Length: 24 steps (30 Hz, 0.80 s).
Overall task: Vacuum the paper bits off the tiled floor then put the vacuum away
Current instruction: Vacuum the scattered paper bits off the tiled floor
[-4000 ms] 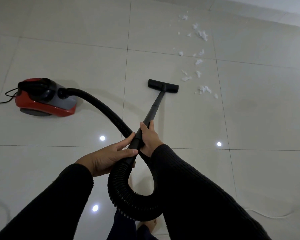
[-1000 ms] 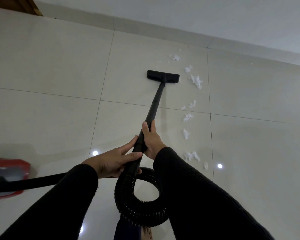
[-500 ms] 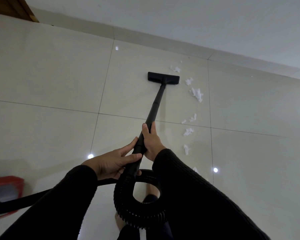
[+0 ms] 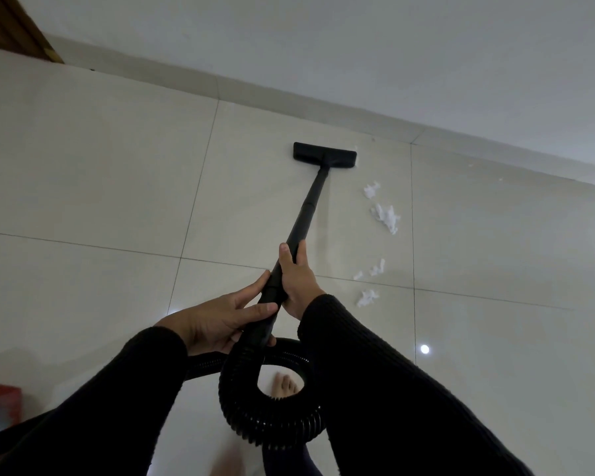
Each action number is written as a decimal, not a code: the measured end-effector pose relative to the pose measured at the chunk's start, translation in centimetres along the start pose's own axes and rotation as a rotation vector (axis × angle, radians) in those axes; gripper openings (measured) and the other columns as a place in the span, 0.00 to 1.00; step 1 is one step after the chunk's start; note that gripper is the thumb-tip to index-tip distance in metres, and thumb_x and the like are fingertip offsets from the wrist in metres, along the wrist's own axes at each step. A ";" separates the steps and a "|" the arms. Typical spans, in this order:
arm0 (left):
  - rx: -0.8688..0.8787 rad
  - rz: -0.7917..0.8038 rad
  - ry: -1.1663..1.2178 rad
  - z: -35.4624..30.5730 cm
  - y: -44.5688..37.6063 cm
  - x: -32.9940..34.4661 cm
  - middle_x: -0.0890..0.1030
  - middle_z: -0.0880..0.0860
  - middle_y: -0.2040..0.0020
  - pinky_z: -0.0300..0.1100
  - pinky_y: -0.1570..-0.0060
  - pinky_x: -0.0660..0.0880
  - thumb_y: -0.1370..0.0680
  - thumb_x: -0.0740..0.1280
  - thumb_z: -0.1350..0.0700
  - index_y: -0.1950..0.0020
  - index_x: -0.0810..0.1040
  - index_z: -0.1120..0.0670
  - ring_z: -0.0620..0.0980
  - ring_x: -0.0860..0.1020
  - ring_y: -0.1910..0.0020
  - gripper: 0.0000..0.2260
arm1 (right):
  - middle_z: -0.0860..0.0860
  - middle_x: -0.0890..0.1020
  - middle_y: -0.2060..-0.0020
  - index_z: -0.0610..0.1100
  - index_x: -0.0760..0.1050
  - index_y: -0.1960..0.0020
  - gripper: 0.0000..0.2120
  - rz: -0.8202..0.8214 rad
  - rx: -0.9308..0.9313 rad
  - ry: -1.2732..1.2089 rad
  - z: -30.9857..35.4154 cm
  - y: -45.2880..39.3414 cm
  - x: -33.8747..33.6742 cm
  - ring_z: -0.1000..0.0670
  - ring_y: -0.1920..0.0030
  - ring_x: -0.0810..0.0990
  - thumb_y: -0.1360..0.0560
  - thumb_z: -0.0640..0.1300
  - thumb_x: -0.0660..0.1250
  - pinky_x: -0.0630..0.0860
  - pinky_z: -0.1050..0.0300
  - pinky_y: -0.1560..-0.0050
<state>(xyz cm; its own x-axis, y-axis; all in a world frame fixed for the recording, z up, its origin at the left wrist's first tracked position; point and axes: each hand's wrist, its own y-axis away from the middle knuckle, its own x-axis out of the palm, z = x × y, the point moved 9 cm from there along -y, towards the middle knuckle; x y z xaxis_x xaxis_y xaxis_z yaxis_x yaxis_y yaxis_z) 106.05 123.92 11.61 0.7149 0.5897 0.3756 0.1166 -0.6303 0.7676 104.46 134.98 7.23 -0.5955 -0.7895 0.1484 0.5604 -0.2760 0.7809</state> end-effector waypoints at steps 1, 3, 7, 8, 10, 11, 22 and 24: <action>0.001 -0.005 -0.001 -0.7 -0.4 -0.1 0.80 0.58 0.56 0.60 0.39 0.73 0.30 0.70 0.46 0.27 0.51 0.31 0.52 0.82 0.54 0.39 | 0.51 0.62 0.26 0.60 0.45 0.22 0.30 0.000 -0.001 0.001 0.7 -0.4 0.0 0.51 0.39 0.68 0.18 0.53 0.57 0.72 0.47 0.35; 0.001 -0.011 -0.001 -2.0 -1.1 -0.3 0.81 0.57 0.57 0.60 0.39 0.73 0.29 0.70 0.46 0.27 0.50 0.32 0.52 0.82 0.54 0.38 | 0.51 0.63 0.27 0.60 0.45 0.22 0.30 -0.002 -0.001 0.005 1.9 -1.1 -0.1 0.50 0.40 0.68 0.18 0.53 0.57 0.72 0.46 0.35; 0.007 -0.016 0.004 -4.1 -2.4 -0.7 0.78 0.60 0.55 0.60 0.39 0.72 0.30 0.70 0.46 0.27 0.51 0.32 0.53 0.80 0.54 0.39 | 0.50 0.63 0.26 0.59 0.45 0.22 0.31 -0.011 -0.014 0.010 4.0 -2.8 -0.4 0.50 0.39 0.68 0.18 0.52 0.58 0.72 0.48 0.36; 0.010 -0.017 0.010 -4.5 -2.8 -0.8 0.77 0.59 0.55 0.60 0.39 0.72 0.30 0.70 0.46 0.27 0.51 0.32 0.52 0.81 0.54 0.39 | 0.50 0.62 0.26 0.58 0.45 0.21 0.30 -0.014 -0.016 0.015 4.4 -3.3 -0.5 0.51 0.39 0.68 0.18 0.52 0.57 0.72 0.49 0.36; 0.017 -0.015 0.031 -5.2 -3.6 -0.9 0.78 0.58 0.56 0.61 0.39 0.72 0.31 0.71 0.46 0.27 0.51 0.32 0.53 0.81 0.54 0.40 | 0.50 0.62 0.26 0.58 0.45 0.21 0.30 -0.017 -0.015 0.023 5.2 -4.0 -0.8 0.51 0.38 0.68 0.18 0.52 0.57 0.72 0.50 0.36; 0.020 -0.013 0.036 -5.4 -4.0 -0.9 0.79 0.58 0.56 0.61 0.39 0.72 0.31 0.72 0.45 0.27 0.52 0.32 0.54 0.80 0.53 0.39 | 0.51 0.62 0.26 0.58 0.45 0.22 0.30 -0.017 -0.017 0.027 5.6 -4.3 -0.9 0.50 0.36 0.68 0.18 0.52 0.58 0.71 0.50 0.35; 0.034 -0.004 0.018 -7.7 -7.0 0.2 0.82 0.59 0.56 0.64 0.36 0.68 0.32 0.74 0.42 0.29 0.54 0.29 0.57 0.73 0.50 0.39 | 0.53 0.65 0.32 0.60 0.45 0.22 0.30 -0.033 -0.017 0.023 8.3 -5.8 -3.6 0.49 0.40 0.70 0.18 0.53 0.58 0.73 0.47 0.36; 0.035 0.004 0.016 -7.9 -7.4 0.6 0.82 0.58 0.57 0.64 0.36 0.67 0.34 0.74 0.42 0.29 0.54 0.29 0.57 0.72 0.50 0.40 | 0.53 0.66 0.36 0.60 0.45 0.22 0.30 -0.036 -0.012 0.012 8.5 -5.9 -4.2 0.50 0.42 0.70 0.18 0.53 0.58 0.74 0.49 0.41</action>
<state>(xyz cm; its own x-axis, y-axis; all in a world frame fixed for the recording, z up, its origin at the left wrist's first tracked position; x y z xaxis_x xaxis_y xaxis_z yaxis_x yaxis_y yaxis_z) 100.15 132.93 10.29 0.7045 0.5948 0.3872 0.1380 -0.6499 0.7474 98.82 144.60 7.16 -0.6090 -0.7851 0.1128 0.5454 -0.3112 0.7783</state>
